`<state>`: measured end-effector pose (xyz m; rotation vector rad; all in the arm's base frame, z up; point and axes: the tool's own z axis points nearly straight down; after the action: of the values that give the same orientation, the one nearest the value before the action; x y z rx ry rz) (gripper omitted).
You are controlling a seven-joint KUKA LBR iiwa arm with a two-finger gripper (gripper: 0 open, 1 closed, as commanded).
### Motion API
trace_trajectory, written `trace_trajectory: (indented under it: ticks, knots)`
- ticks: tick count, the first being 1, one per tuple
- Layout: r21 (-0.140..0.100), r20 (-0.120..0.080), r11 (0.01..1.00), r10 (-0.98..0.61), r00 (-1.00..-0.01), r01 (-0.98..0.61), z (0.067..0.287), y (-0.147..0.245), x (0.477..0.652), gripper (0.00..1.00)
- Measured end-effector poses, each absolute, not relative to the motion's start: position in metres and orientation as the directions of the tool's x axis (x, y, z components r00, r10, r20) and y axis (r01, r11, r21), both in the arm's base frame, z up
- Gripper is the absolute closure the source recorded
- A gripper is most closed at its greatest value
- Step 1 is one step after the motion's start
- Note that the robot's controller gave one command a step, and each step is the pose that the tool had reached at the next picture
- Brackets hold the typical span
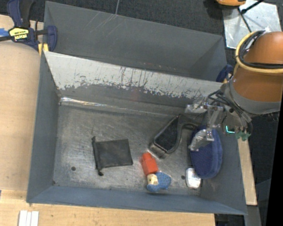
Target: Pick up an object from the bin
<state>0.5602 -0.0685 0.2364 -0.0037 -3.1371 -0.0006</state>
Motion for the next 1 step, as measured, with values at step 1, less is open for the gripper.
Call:
trace_trajectory:
  ticks: [1]
  knots:
    - [0.000, -0.005, 0.998, -0.069, -0.998, -0.069, 0.0776, -0.0142, 0.5764, 0.00]
